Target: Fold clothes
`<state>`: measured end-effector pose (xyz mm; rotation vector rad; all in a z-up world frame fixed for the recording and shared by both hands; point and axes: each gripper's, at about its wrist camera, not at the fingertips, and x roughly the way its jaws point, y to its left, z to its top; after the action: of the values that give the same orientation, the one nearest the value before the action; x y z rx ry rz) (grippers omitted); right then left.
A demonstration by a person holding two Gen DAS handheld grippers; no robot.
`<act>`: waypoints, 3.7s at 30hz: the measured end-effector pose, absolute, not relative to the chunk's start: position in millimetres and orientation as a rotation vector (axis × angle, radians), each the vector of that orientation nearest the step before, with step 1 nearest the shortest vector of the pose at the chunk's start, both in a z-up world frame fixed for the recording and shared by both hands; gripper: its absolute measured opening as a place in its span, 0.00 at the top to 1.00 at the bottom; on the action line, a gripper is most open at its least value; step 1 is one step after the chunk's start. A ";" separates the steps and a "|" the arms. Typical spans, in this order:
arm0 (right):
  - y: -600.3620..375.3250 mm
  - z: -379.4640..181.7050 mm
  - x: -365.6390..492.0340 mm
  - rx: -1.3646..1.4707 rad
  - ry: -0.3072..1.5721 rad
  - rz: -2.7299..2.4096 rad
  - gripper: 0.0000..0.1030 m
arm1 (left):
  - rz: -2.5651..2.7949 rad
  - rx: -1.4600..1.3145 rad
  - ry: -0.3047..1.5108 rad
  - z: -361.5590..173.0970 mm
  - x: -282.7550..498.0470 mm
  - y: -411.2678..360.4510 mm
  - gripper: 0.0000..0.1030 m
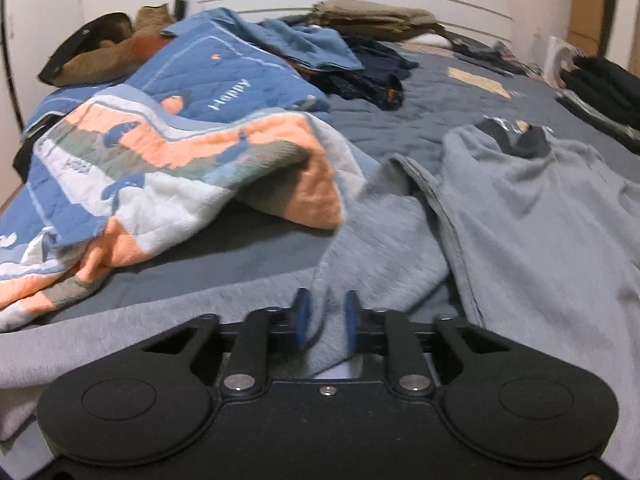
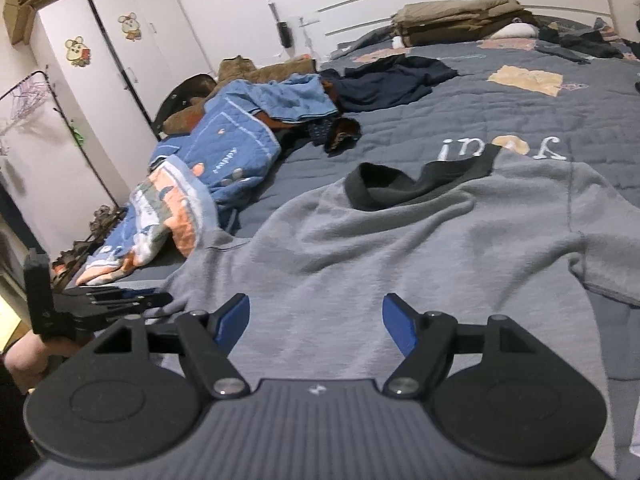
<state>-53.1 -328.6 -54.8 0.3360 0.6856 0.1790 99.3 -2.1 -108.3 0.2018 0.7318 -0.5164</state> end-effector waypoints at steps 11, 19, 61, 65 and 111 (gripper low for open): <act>-301.6 -54.9 -49.8 0.311 0.709 0.247 0.29 | -0.691 0.325 0.719 -93.9 63.1 6.7 0.95; -283.3 -57.7 -45.9 0.306 0.729 0.294 0.28 | -0.608 0.234 0.721 -74.8 60.2 36.0 0.91; -224.5 -45.3 -61.6 0.502 0.694 0.623 0.28 | -0.241 -0.067 0.926 -77.6 156.4 219.9 0.87; -225.5 -44.7 -61.5 0.509 0.692 0.619 0.28 | -0.230 -0.020 0.825 -49.1 156.5 219.7 0.90; -264.3 -41.9 -53.5 0.536 0.663 0.490 0.28 | -0.305 0.128 0.607 30.0 167.6 143.8 0.66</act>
<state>-53.5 -264.3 -41.9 0.5364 0.6629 0.4899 167.6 143.8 30.0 0.1278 0.6068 -0.3052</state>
